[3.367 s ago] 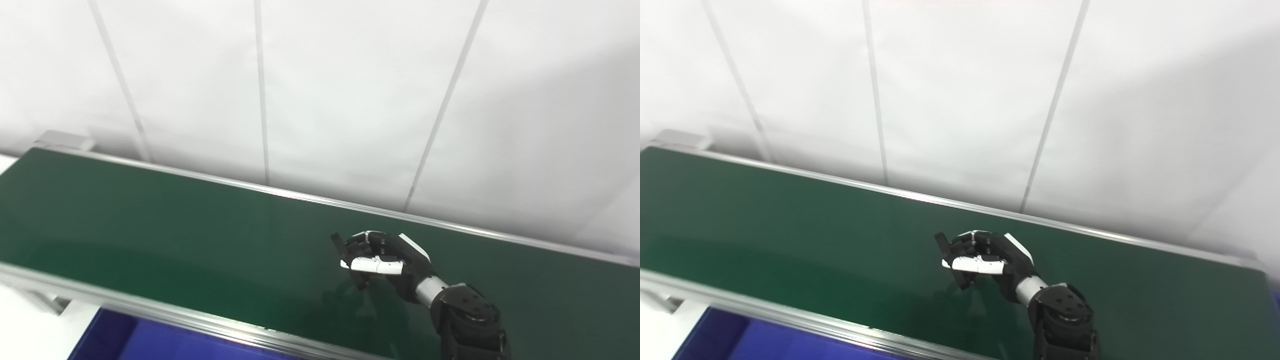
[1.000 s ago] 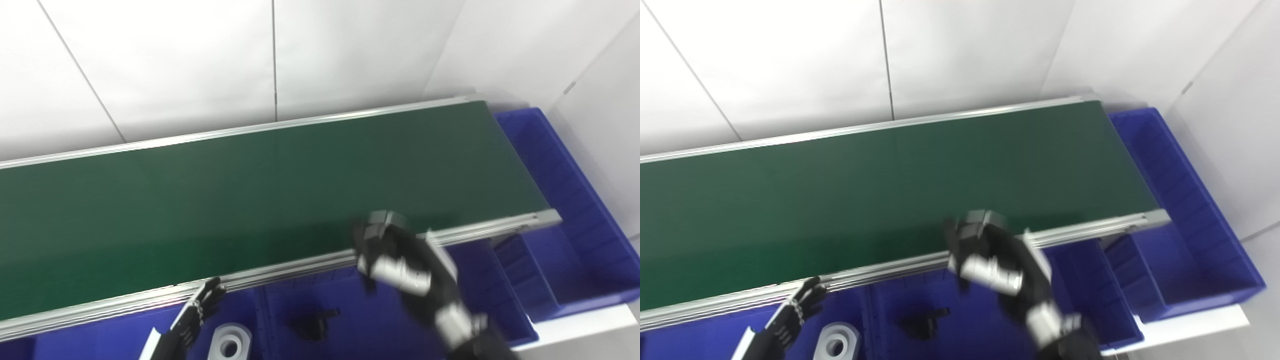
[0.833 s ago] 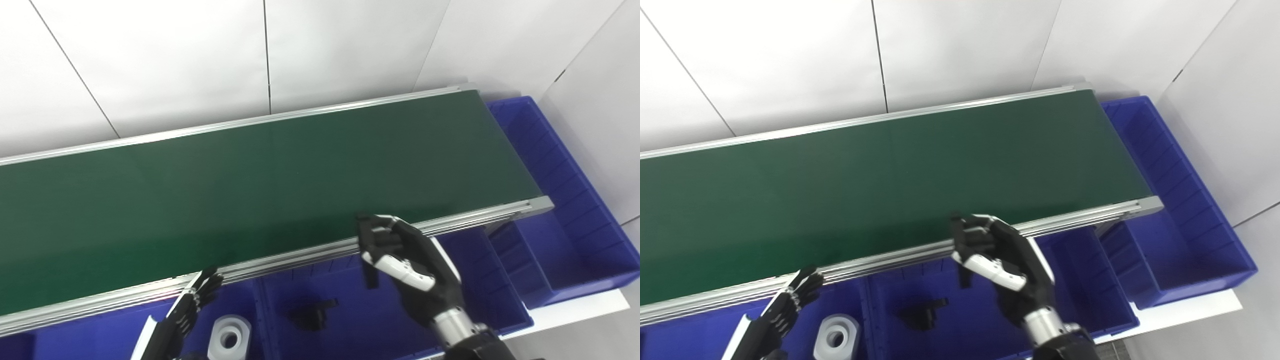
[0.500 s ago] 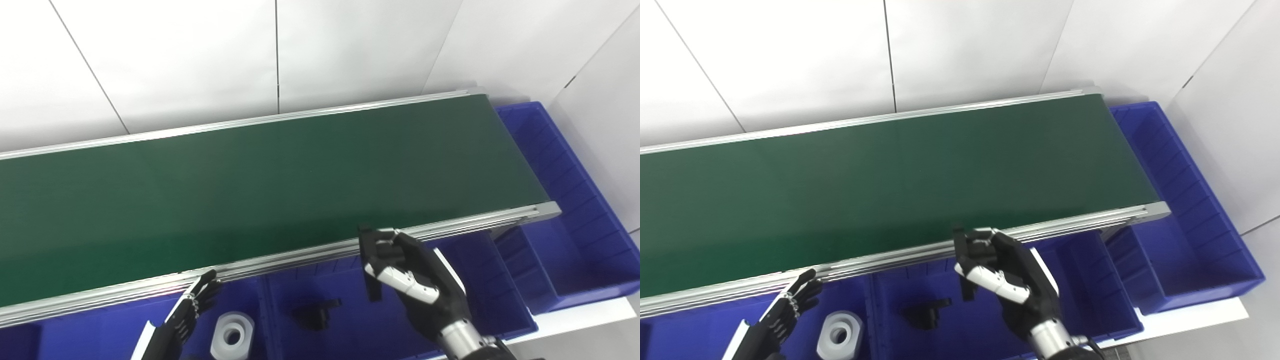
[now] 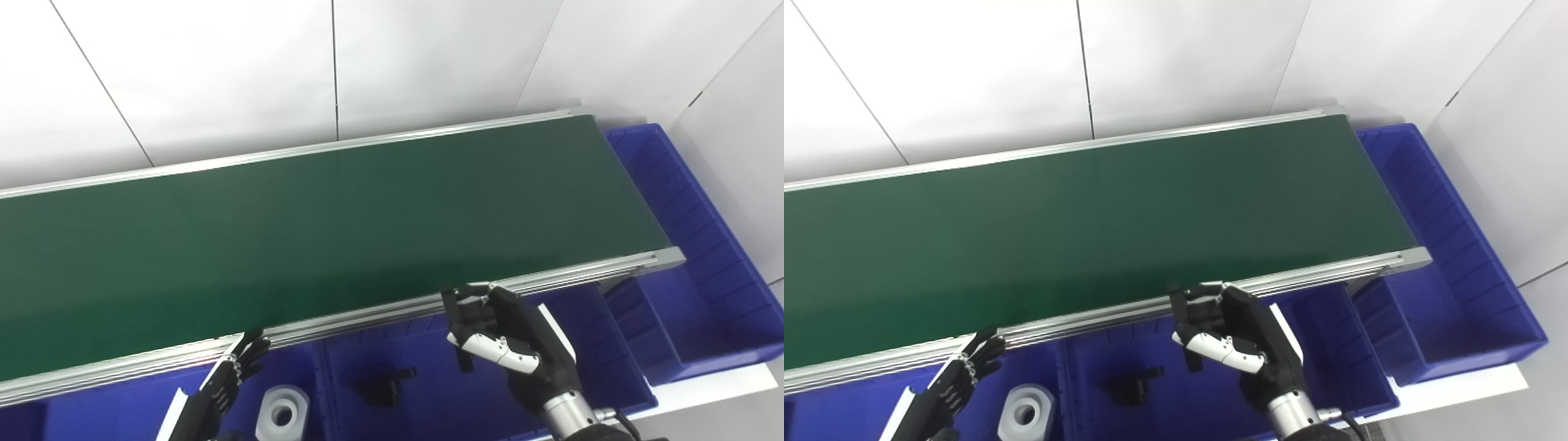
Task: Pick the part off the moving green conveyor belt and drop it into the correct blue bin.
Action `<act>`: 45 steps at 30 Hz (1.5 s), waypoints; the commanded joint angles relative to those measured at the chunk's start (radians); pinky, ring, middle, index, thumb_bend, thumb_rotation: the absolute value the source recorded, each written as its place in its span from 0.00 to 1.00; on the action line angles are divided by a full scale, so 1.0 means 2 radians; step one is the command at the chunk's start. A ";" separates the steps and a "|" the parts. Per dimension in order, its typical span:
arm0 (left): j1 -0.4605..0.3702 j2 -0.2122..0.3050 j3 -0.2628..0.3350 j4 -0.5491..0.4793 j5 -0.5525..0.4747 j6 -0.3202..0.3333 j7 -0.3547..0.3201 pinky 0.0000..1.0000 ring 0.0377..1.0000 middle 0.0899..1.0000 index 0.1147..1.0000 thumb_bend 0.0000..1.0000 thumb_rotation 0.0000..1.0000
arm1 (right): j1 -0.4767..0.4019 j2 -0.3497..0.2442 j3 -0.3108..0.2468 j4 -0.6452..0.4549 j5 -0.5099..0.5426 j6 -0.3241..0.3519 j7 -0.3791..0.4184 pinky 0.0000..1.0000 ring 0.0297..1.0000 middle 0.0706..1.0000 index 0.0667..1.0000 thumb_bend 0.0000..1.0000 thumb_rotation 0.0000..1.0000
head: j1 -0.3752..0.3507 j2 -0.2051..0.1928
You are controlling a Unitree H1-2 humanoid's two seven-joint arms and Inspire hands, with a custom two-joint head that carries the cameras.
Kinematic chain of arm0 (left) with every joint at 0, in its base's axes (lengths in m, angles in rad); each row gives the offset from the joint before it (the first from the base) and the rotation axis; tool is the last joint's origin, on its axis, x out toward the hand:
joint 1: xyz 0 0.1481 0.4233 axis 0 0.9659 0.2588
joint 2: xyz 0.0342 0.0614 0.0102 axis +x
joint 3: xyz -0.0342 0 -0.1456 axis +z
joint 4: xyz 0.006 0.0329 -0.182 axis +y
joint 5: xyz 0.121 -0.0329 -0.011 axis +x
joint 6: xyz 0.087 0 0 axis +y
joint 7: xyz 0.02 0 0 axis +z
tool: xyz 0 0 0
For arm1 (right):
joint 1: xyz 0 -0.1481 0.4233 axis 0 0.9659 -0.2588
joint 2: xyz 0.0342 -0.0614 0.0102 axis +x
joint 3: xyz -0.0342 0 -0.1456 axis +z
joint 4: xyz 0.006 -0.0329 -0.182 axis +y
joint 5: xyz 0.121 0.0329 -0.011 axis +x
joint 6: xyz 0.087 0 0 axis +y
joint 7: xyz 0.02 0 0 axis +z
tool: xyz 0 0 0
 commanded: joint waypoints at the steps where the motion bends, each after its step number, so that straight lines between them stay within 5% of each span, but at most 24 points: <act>1: 0.007 0.002 0.001 -0.016 0.000 -0.004 -0.003 0.88 0.90 0.89 0.90 0.95 0.88 | -0.006 -0.013 0.003 -0.005 -0.028 -0.047 -0.003 0.19 0.23 0.37 0.50 0.52 0.00 | 0.002 0.000; 9: 0.010 -0.003 0.000 -0.022 0.005 0.002 0.000 0.88 0.89 0.88 0.90 0.96 0.89 | -0.028 -0.068 0.032 0.020 -0.161 -0.139 -0.011 0.21 0.24 0.43 0.45 0.53 0.00 | 0.005 0.002; 16: 0.009 -0.003 -0.002 -0.024 0.005 0.002 -0.002 0.87 0.90 0.89 0.90 0.94 0.89 | -0.037 -0.099 0.048 0.046 -0.237 -0.202 -0.021 0.21 0.26 0.38 0.50 0.52 0.00 | 0.006 0.004; 30: 0.008 -0.004 -0.002 -0.029 0.010 0.009 0.000 0.87 0.90 0.89 0.90 0.95 0.89 | -0.039 -0.165 0.060 0.062 -0.380 -0.268 -0.033 0.24 0.28 0.38 0.50 0.52 0.00 | 0.009 0.007; 35: 0.007 -0.005 -0.002 -0.028 0.011 0.011 0.000 0.86 0.89 0.89 0.90 0.96 0.90 | -0.031 -0.161 0.064 0.057 -0.464 -0.249 -0.040 0.30 0.36 0.40 0.51 0.52 0.01 | 0.011 0.009; 36: 0.008 -0.005 -0.002 -0.028 0.010 0.011 0.000 0.86 0.90 0.89 0.90 0.96 0.89 | -0.030 -0.159 0.065 0.055 -0.475 -0.244 -0.039 0.36 0.42 0.49 0.58 0.68 0.17 | 0.011 0.009; 38: 0.008 -0.005 -0.002 -0.029 0.010 0.011 0.000 0.87 0.90 0.89 0.90 0.96 0.89 | -0.028 -0.158 0.067 0.052 -0.503 -0.233 -0.029 0.46 0.53 0.61 0.65 0.84 0.37 | 0.011 0.009; 40: 0.008 -0.005 -0.002 -0.029 0.011 0.012 0.000 0.87 0.90 0.89 0.90 0.96 0.89 | -0.026 -0.155 0.067 0.046 -0.526 -0.218 -0.012 0.53 0.60 0.67 0.68 0.89 0.45 | 0.011 0.010; 43: 0.008 -0.006 -0.002 -0.029 0.013 0.012 0.001 0.86 0.89 0.89 0.90 0.97 0.90 | -0.025 -0.153 0.068 0.037 -0.557 -0.200 0.015 0.81 0.80 0.82 0.76 0.97 0.64 | 0.012 0.011; 45: 0.008 -0.007 -0.003 -0.030 0.012 0.014 0.000 0.86 0.89 0.89 0.90 0.97 0.90 | -0.025 -0.152 0.068 0.031 -0.569 -0.191 0.030 0.87 0.84 0.85 0.78 0.99 0.67 | 0.013 0.011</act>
